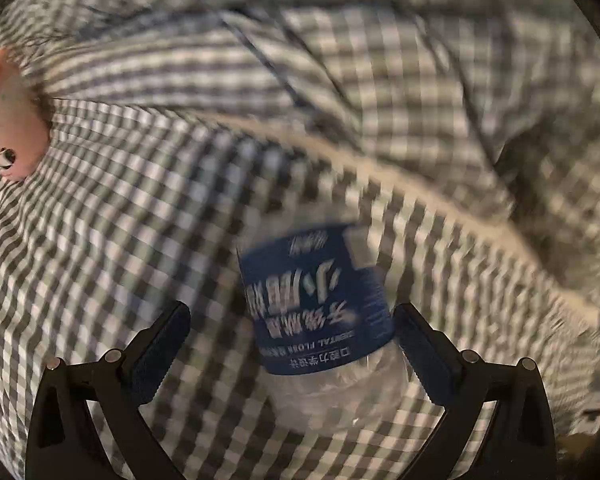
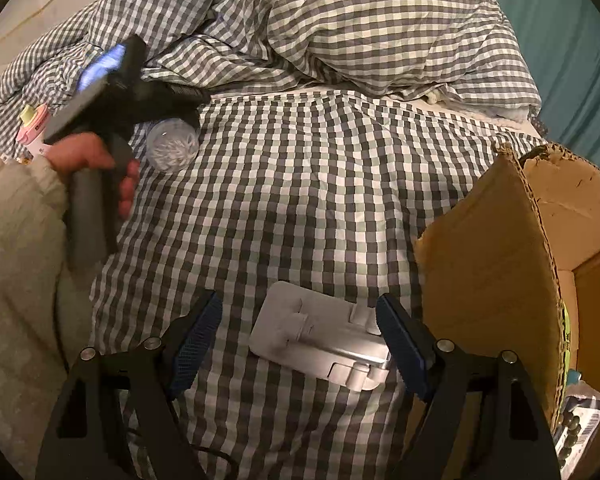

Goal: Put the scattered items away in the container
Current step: 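Grasp the blue-labelled floss container with the left tool while the right tool grasps the white holder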

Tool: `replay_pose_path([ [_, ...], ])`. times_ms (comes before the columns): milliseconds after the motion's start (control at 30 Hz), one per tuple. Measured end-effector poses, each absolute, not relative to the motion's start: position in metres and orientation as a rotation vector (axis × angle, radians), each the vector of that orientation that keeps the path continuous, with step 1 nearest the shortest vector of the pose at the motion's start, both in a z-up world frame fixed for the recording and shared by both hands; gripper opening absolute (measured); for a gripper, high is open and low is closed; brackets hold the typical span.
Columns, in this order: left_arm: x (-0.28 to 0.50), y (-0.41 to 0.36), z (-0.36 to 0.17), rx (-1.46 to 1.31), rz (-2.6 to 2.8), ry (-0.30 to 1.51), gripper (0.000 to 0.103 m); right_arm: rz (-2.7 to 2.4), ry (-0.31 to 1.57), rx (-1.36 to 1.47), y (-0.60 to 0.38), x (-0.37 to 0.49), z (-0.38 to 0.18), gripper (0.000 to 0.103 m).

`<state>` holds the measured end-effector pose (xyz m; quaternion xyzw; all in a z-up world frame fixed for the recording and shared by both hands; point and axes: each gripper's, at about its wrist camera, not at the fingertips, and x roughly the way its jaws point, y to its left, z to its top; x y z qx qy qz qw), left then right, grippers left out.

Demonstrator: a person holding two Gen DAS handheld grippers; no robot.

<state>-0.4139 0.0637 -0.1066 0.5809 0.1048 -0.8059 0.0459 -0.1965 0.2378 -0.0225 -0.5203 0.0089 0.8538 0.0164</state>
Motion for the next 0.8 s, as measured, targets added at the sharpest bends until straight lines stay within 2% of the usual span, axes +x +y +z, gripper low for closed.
replay_pose_path([
  [67, -0.409, 0.070, -0.113, 1.795, -2.504, 0.319, 0.064, 2.651, 0.028, -1.616, 0.240, -0.197, -0.023, 0.079],
  [100, -0.403, 0.075, -0.112, 1.760, -2.518, 0.234, 0.064, 2.656, 0.034, -1.618, 0.241, -0.197, -0.023, 0.079],
  [167, -0.396, 0.079, -0.110, 1.770, -2.549, 0.175, 0.064, 2.655, 0.059, -1.640, 0.243, -0.198, -0.024, 0.079],
  [267, -0.380, 0.069, -0.099, 1.751, -2.562, 0.182, 0.064, 2.641, 0.079, -1.670, 0.244, -0.197, -0.026, 0.079],
  [367, -0.350, 0.056, -0.075, 1.635, -2.609, 0.094, 0.064, 2.607, 0.117, -1.718, 0.245, -0.199, -0.033, 0.079],
  [533, -0.295, 0.028, -0.046, 1.553, -2.685, 0.055, 0.064, 2.450, 0.144, -1.857, 0.249, -0.220, -0.069, 0.081],
  [567, -0.291, 0.020, -0.044, 1.548, -2.680, 0.051, 0.064, 2.423, 0.138, -1.873, 0.249, -0.223, -0.075, 0.086],
  [667, -0.276, 0.000, -0.052, 1.581, -2.654, 0.060, 0.064, 2.404, 0.080, -1.888, 0.242, -0.236, -0.091, 0.103],
  [800, -0.269, -0.016, -0.062, 1.623, -2.599, 0.081, 0.064, 2.294, -0.178, -1.838, 0.226, -0.248, -0.112, 0.103],
])
